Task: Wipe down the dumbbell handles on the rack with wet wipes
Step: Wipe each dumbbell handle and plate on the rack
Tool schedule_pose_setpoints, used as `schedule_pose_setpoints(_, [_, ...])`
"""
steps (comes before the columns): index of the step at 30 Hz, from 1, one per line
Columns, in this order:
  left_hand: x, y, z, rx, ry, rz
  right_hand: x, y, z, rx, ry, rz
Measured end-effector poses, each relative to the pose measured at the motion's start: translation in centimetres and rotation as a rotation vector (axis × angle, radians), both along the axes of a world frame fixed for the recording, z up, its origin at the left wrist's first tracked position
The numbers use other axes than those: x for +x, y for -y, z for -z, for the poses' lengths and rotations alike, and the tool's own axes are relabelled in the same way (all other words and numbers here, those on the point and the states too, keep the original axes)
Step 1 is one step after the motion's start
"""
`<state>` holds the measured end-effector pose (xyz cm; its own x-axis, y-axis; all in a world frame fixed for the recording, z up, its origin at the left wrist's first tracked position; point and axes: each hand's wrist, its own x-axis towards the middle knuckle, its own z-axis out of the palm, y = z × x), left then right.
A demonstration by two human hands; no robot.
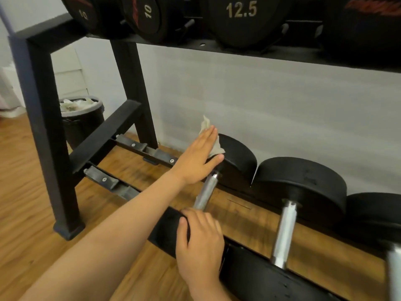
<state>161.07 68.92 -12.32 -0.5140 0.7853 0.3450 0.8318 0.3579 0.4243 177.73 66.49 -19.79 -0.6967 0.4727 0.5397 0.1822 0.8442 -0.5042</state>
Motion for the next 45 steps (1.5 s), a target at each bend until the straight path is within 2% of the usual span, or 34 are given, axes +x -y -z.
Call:
schedule_pose_setpoints(5, [0.0, 1.9, 2.1, 0.017, -0.04, 0.055, -0.1, -0.1, 0.2, 0.001, -0.016, -0.014])
schedule_pose_setpoints(13, [-1.2, 2.2, 2.8, 0.04, 0.078, 0.047, -0.2, 0.0, 0.2, 0.012, -0.051, -0.018])
schedule_pose_setpoints(17, [-2.3, 1.7, 2.1, 0.03, 0.216, -0.023, -0.2, -0.1, 0.4, 0.016, -0.034, -0.01])
schedule_pose_setpoints(22, [-2.4, 3.0, 4.4, 0.09, 0.255, 0.008, -0.2, -0.1, 0.4, 0.018, -0.053, -0.023])
schedule_pose_setpoints(25, [-4.1, 2.4, 4.1, 0.086, 0.388, -0.011, -0.2, -0.1, 0.4, 0.029, -0.031, -0.003])
schedule_pose_setpoints(32, [-4.2, 3.0, 6.8, 0.262, 0.543, 0.037, -0.4, -0.2, 0.5, 0.042, -0.055, -0.011])
schedule_pose_setpoints(45, [-6.7, 1.3, 9.2, 0.227, 0.787, -0.018, -0.7, -0.2, 0.6, 0.066, -0.039, 0.008])
